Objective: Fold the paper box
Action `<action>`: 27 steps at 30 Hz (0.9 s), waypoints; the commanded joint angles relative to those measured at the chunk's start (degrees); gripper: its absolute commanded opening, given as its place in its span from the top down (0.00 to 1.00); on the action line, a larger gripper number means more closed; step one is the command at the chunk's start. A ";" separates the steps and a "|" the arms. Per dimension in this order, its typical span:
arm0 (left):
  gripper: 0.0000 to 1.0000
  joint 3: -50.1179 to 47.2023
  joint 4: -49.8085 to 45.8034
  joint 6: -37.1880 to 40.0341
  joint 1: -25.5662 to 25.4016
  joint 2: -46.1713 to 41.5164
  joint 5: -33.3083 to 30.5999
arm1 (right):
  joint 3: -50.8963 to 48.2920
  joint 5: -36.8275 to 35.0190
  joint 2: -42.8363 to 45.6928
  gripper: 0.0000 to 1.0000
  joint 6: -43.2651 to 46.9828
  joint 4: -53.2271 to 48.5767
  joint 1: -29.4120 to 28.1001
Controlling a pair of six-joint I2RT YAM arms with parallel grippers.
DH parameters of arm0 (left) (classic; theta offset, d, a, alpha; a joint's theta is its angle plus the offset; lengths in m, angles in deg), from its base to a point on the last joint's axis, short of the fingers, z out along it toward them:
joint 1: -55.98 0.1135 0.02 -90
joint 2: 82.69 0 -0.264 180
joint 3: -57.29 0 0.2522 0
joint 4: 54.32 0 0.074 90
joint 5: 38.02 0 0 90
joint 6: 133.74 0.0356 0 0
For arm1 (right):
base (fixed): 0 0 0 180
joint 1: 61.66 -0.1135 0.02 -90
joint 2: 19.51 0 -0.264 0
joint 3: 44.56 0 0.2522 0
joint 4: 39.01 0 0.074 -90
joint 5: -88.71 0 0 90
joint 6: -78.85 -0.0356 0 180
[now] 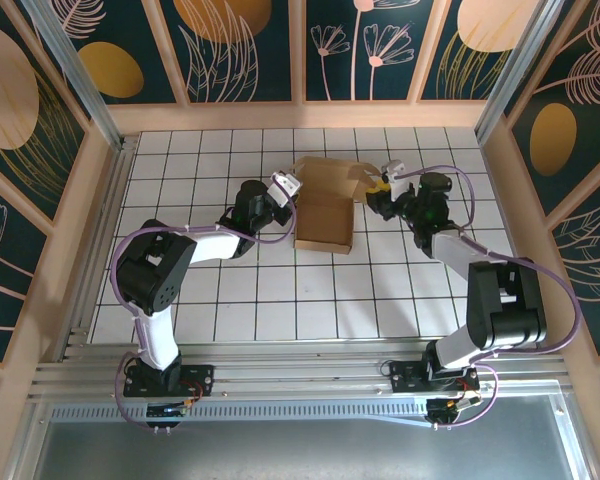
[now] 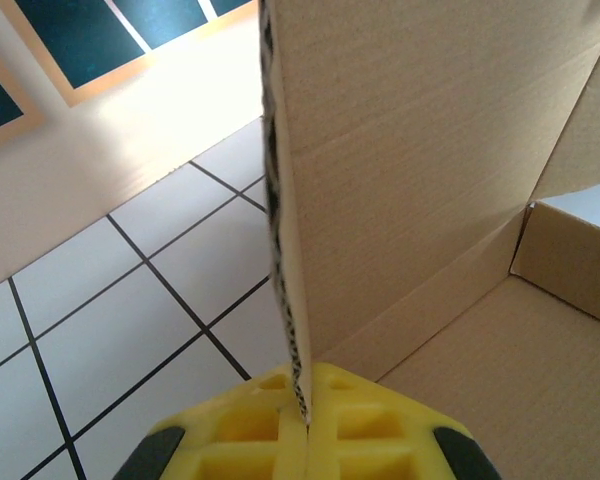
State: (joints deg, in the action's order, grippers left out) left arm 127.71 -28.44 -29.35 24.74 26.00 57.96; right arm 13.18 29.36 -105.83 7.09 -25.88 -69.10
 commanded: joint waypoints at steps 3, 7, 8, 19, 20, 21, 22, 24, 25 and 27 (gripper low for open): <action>1.00 0.63 -0.79 0.78 -0.30 -0.68 1.66 | 0.24 1.47 0.07 0.82 -2.24 2.64 -1.30; 1.00 0.93 0.02 -2.40 -0.31 -0.62 2.85 | -0.06 -0.60 0.77 0.84 -5.49 2.28 -3.04; 1.00 1.22 -0.20 -3.41 -0.31 -0.54 3.13 | 0.10 -1.61 0.73 0.86 -7.28 2.37 -3.63; 1.00 1.27 -0.54 -9.82 -0.29 -1.43 4.54 | 0.59 -17.27 0.29 1.00 -19.28 -0.93 -11.87; 1.00 0.99 -0.21 -10.79 -0.26 -1.64 5.08 | -0.21 -18.13 0.73 1.00 -19.88 -0.48 -12.57; 1.00 0.95 0.06 -11.80 -0.39 -1.78 5.83 | -0.83 -19.02 1.10 1.00 -20.06 -0.16 -13.17; 1.00 0.84 0.37 -13.28 -0.43 -1.82 6.74 | -1.60 -20.40 1.41 1.00 -20.41 0.36 -14.00; 1.00 0.35 1.44 -16.01 -0.57 -2.12 7.82 | -3.01 -21.91 1.81 1.00 -20.70 1.57 -15.49; 1.00 -0.28 2.40 -17.65 -0.65 -2.47 8.14 | -3.85 -22.85 1.90 1.00 -20.71 2.38 -16.26; 1.00 -0.60 3.54 -20.34 -0.64 -3.00 8.79 | -5.23 -23.74 1.92 1.00 -20.70 3.52 -17.41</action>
State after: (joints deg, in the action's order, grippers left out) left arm 127.63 -29.77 -44.10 25.35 25.80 60.01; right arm 10.36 6.22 -104.17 -12.02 -22.54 -83.70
